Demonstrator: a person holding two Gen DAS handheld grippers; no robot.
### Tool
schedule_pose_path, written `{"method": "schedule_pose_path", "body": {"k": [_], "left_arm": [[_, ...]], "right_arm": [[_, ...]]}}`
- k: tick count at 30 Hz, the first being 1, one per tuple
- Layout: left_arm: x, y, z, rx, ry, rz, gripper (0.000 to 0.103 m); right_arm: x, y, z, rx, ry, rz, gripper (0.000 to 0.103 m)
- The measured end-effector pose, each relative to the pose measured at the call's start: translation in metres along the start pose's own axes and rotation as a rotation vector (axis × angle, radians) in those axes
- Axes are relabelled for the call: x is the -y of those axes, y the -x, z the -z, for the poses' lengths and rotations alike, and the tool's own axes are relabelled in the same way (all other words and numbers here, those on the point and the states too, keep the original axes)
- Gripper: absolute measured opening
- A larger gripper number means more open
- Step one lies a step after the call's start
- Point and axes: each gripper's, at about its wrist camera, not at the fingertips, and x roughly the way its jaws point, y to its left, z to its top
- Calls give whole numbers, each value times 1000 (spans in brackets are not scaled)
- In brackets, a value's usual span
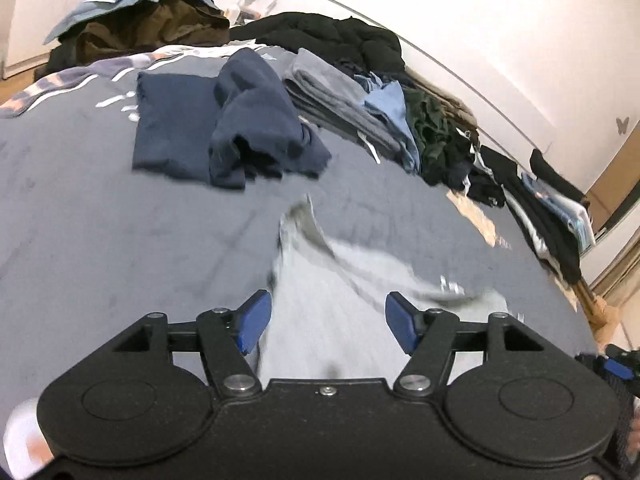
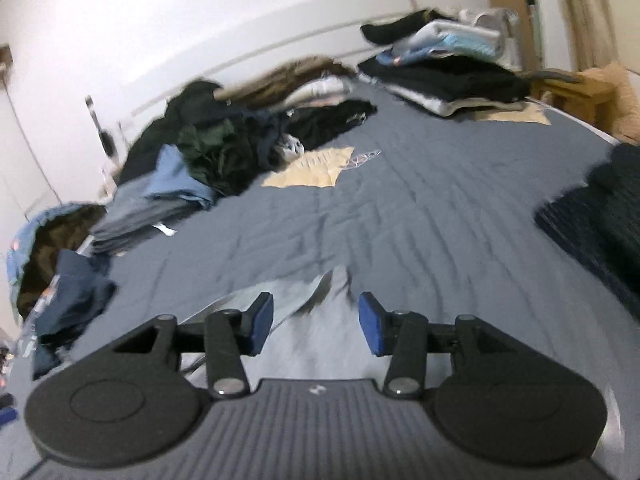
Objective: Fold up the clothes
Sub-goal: 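Open both grippers and release the folded grey shirt onto the bed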
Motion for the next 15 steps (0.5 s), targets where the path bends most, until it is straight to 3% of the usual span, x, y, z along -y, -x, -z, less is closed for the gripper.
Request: {"method": "schedule_pose_path", "body": {"k": [5,9,12,15], "left_arm": [[18,18,45,0,-64,-27,66],[37,25,61,3,-174,-44,70],[48,33,67,59,-267,-46,82],[46,34,64,75,-265,-54,82]], "right_arm": [[-16,41,46,38,-24,-5,49],[-28,33,67,34,-14,21,51],[-36,26,82,17,1,27,51],[-43,23,91,-3,65,24,51]]}}
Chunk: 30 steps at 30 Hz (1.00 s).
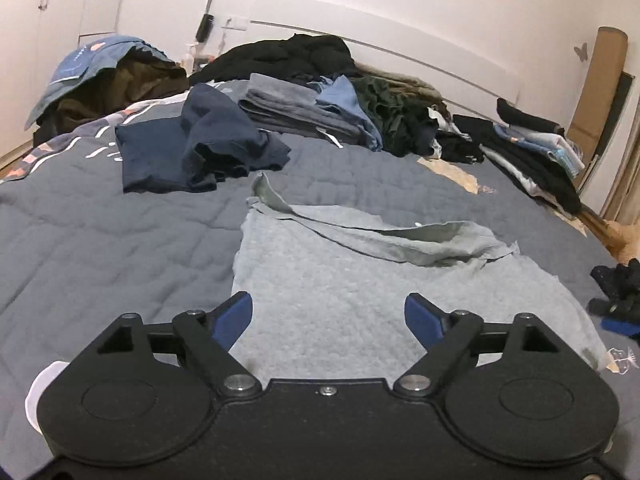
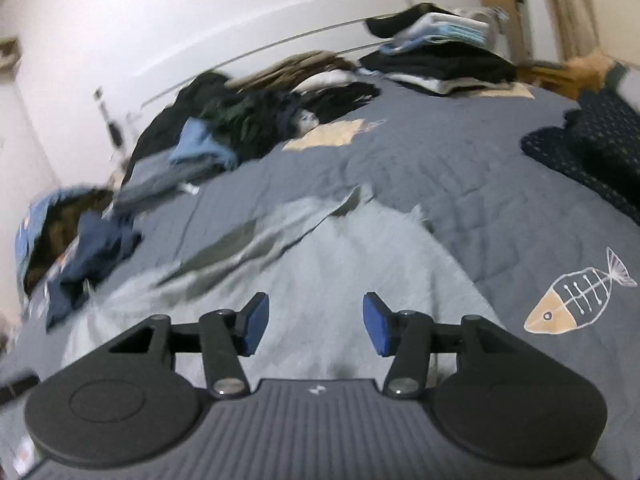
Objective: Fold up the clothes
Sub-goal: 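Open both grippers and release the folded grey shirt onto the bed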
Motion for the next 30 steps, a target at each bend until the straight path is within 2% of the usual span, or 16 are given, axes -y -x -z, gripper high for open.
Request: {"method": "schedule_pose_path", "body": {"k": [8,13,17,30], "left_arm": [[-10,-8,-10,0,36,-13,82],[-9,-16,-7,0,-19,-60,82],[-12,-16,-9,-7,19,-49,83],[-7,-18,-5,-20,-5,-58,84]], "right_arm": [[-9,-8,5,-4,-1,-8,51],[-17,-12,9,-10,1,-41,51],[-22,-13,11,-21,5,-50,52],[-16,-9,8,-15,-10,-38,52]]}}
